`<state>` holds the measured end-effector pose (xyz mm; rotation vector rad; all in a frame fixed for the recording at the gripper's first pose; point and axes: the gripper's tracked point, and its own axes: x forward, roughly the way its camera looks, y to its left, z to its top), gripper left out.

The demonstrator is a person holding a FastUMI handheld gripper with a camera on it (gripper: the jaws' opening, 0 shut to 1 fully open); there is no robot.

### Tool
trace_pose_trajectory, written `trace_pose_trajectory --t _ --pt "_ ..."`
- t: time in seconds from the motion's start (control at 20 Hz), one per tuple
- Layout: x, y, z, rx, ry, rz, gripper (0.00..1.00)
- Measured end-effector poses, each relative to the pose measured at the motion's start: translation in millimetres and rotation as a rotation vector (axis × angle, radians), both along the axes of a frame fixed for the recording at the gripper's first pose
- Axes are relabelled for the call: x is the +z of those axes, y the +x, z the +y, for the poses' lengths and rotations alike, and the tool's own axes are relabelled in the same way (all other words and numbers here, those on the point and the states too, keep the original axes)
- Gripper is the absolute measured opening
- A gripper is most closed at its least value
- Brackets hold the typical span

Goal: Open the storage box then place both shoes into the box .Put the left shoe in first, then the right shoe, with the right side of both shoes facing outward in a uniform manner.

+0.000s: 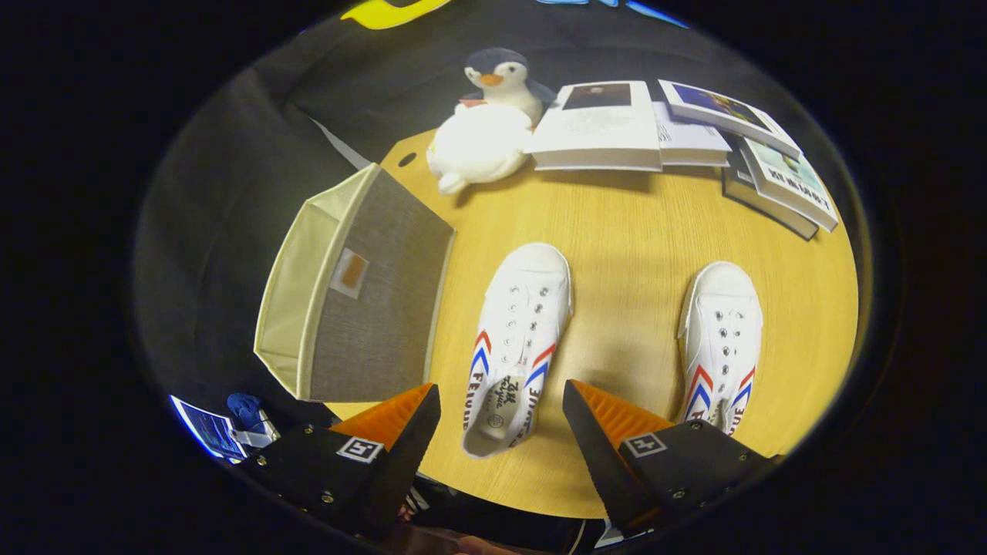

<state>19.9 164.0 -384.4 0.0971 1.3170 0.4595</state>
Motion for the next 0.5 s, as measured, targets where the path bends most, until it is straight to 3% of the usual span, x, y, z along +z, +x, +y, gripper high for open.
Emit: trace_pose_trajectory --t 0.25,0.5 --pt "-29.8 -7.1 -9.6 -0.038 -0.043 0.100 0.97" --pt "-50.6 8.0 -10.7 -0.051 -0.099 0.098 0.97"
